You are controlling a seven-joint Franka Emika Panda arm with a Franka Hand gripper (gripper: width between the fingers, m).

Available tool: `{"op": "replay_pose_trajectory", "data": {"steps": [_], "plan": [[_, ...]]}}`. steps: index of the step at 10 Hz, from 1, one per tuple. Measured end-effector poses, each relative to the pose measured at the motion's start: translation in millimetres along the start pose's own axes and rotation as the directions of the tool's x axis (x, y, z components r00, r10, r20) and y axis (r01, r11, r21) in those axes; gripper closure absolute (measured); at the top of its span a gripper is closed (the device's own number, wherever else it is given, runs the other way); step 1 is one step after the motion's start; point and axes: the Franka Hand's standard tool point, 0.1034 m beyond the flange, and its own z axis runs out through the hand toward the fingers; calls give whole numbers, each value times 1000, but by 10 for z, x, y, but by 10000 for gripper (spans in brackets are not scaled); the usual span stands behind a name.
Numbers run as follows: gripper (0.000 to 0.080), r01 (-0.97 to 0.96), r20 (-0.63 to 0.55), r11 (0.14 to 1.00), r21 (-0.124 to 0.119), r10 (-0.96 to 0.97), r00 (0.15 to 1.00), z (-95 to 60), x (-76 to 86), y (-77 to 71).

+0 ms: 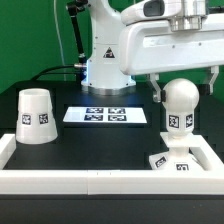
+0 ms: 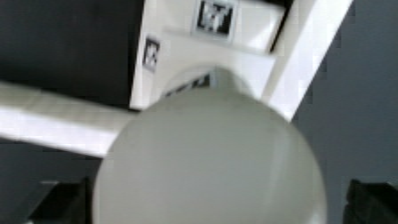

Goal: Assemble lamp

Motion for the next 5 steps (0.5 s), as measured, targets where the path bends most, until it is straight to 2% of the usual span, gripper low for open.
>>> {"op": "replay_pose_trajectory", "data": {"steps": [1, 5], "plan": [[101, 4, 53, 1000, 12, -5, 999, 1, 47, 23], [101, 4, 54, 1000, 12, -5, 999, 44, 38, 39]]}}
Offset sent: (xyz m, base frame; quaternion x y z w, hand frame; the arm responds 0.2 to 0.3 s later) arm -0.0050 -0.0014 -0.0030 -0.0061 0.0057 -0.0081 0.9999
